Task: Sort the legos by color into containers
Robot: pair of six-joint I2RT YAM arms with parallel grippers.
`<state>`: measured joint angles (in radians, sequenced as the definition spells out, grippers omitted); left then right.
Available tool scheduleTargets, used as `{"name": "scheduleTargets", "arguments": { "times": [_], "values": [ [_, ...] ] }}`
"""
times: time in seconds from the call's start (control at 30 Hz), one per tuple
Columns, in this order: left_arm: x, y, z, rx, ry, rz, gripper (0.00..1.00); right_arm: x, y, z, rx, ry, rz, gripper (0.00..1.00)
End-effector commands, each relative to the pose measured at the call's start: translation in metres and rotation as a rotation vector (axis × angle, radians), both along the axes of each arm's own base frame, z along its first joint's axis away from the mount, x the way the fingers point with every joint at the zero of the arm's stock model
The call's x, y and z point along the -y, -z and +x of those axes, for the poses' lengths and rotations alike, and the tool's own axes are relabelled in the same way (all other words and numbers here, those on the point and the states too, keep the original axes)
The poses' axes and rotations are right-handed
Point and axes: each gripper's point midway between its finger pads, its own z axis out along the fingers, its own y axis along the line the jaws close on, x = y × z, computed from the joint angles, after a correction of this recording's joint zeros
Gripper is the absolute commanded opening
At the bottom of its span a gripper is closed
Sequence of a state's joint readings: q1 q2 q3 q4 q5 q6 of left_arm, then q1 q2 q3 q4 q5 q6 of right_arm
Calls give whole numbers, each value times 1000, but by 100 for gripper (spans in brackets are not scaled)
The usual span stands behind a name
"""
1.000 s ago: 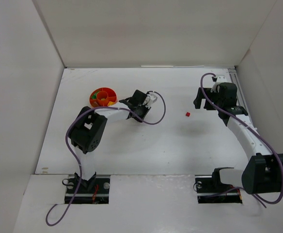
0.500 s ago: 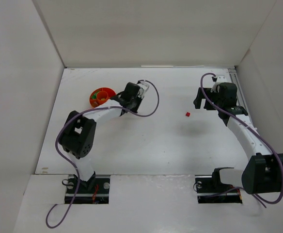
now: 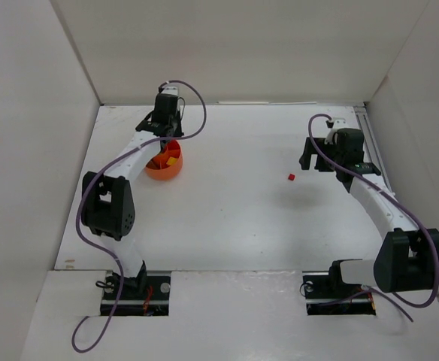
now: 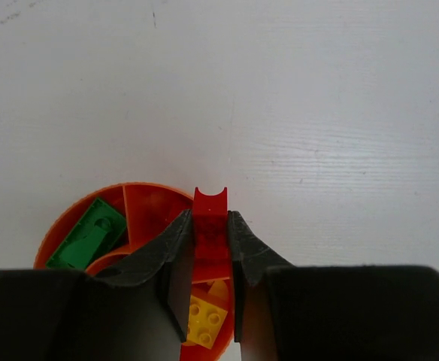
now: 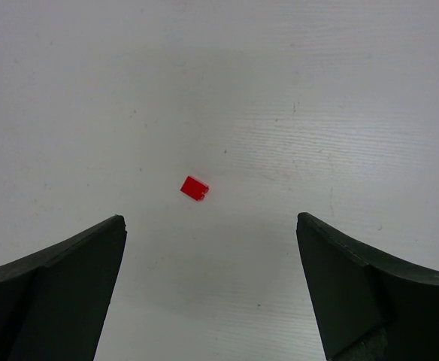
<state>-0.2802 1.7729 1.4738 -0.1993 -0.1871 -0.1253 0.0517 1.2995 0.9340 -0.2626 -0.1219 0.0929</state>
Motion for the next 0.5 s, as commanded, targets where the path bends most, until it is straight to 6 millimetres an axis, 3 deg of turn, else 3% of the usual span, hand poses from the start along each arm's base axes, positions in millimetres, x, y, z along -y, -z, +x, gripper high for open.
{"name": "scheduleTargets", "arguments": {
  "times": [0.0, 0.33, 0.47],
  "values": [
    [4, 9, -8, -54, -34, -9, 6, 6, -21, 11, 62, 17, -16, 100],
    [-10, 18, -14, -101, -91, 21, 9, 9, -16, 17, 46, 26, -17, 100],
    [-11, 21, -18, -119, -98, 20, 17, 8, -17, 20, 45, 19, -12, 100]
  ]
}}
